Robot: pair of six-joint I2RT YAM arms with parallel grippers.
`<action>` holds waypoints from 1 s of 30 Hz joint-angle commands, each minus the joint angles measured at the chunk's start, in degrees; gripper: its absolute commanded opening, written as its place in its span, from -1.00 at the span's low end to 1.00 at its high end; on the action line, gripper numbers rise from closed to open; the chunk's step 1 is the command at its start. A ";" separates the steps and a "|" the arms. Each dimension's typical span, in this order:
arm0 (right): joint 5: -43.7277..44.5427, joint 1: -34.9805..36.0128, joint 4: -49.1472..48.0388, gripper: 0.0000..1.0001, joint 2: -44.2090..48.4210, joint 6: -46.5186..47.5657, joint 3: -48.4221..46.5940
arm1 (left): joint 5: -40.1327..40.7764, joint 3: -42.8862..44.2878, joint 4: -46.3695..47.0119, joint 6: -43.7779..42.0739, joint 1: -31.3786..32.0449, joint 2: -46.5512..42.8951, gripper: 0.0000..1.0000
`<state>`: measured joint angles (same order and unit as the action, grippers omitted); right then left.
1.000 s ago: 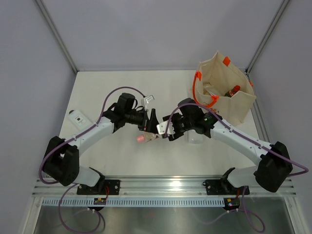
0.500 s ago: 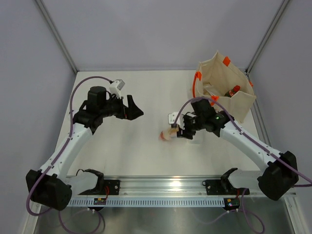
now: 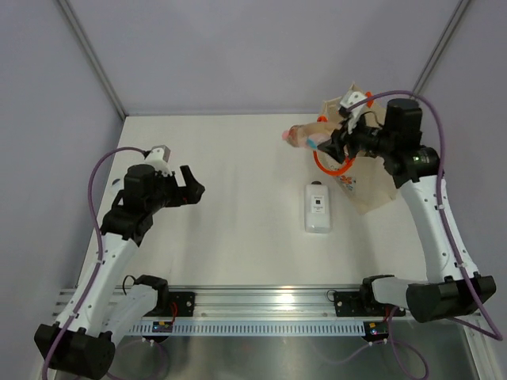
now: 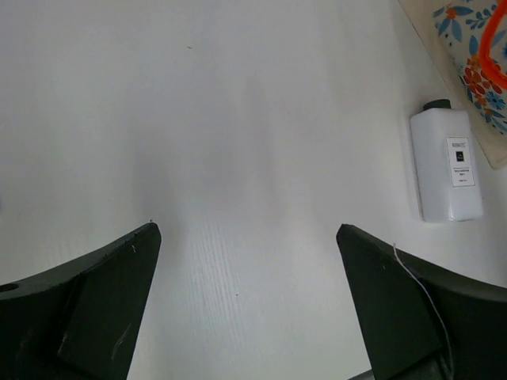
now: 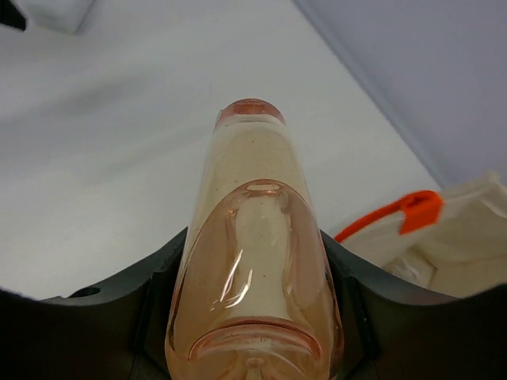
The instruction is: Place the personal care products into the canvas bag
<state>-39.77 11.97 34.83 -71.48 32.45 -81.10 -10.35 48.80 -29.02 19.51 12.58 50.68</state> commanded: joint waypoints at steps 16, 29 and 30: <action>-6.55 -26.73 -6.79 -1.00 -14.54 -9.07 -11.80 | 26.61 -5.29 -2.18 9.32 -0.71 -10.87 0.98; 6.89 -24.62 -4.51 0.30 -21.86 -16.27 -13.91 | 32.95 -0.55 -9.65 23.72 -12.30 2.40 0.96; 6.64 -24.80 -3.72 0.45 -21.07 -16.36 -14.87 | 32.15 0.85 -10.44 24.43 -14.32 4.06 0.97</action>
<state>-34.65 -12.34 36.47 -96.88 19.05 -90.91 19.31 45.39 -37.52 37.82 2.74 51.20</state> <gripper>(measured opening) 0.694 0.984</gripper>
